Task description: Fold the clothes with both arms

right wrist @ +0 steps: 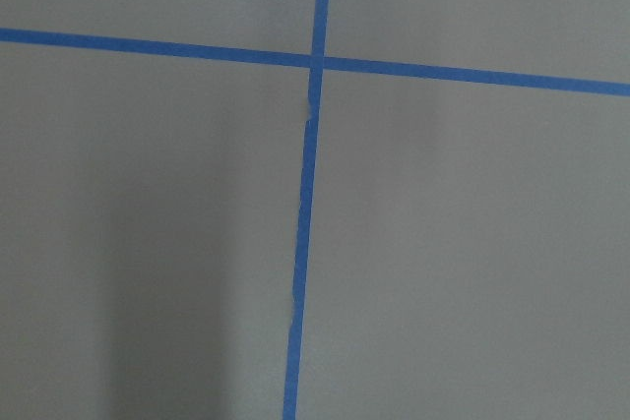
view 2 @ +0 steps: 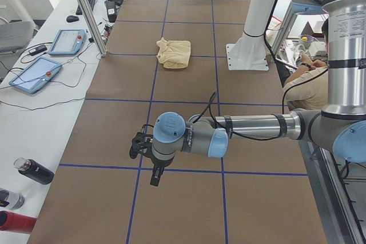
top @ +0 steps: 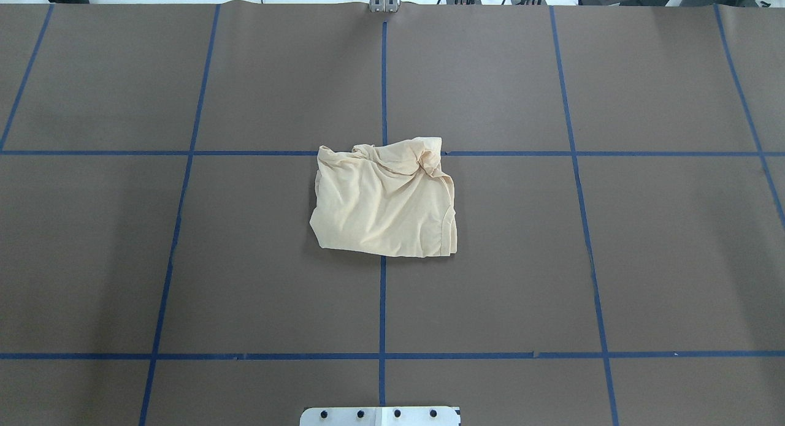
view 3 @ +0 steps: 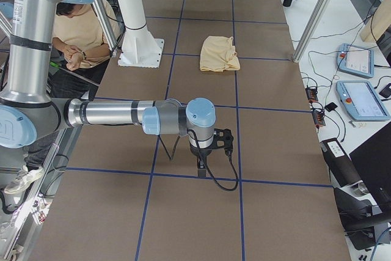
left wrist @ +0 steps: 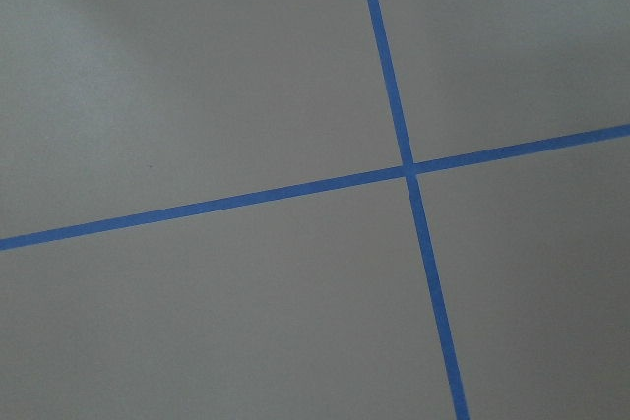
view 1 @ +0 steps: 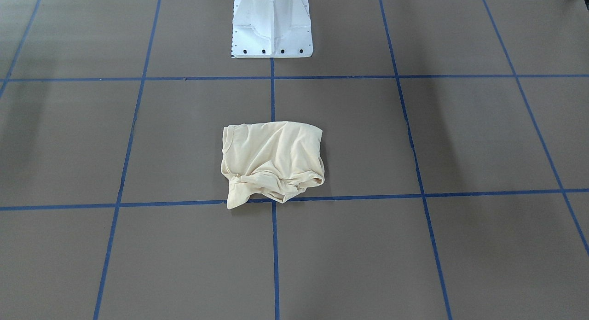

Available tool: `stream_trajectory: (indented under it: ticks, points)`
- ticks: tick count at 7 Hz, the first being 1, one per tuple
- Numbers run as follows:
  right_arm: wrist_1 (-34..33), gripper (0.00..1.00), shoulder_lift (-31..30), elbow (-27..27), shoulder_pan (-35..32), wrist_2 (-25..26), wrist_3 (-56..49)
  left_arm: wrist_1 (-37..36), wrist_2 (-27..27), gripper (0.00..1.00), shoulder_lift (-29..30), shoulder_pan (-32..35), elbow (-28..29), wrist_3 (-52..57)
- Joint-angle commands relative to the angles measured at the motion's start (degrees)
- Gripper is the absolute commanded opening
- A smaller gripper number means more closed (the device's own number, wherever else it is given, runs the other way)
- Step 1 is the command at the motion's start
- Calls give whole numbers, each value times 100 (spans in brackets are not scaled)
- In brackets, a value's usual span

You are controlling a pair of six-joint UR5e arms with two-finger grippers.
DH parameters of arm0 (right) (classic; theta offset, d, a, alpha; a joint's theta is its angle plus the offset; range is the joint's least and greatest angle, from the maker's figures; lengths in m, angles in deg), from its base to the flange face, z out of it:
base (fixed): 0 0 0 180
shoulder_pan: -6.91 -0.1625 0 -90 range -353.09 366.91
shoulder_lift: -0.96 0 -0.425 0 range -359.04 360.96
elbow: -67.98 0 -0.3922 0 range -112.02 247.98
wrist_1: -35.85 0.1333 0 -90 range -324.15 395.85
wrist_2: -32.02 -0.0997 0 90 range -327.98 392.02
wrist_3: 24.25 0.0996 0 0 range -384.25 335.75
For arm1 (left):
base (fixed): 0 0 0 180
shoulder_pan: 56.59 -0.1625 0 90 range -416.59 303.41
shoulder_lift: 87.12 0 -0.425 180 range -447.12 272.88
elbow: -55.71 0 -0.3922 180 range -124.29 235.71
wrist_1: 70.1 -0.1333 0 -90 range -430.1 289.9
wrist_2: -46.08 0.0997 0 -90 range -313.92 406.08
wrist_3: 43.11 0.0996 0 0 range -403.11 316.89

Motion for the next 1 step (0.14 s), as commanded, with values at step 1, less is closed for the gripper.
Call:
stream_trajectory:
  ticks: [1]
  points:
    - [-8, 100, 0, 0, -3, 0, 0, 0, 0, 100, 0, 0, 0, 0]
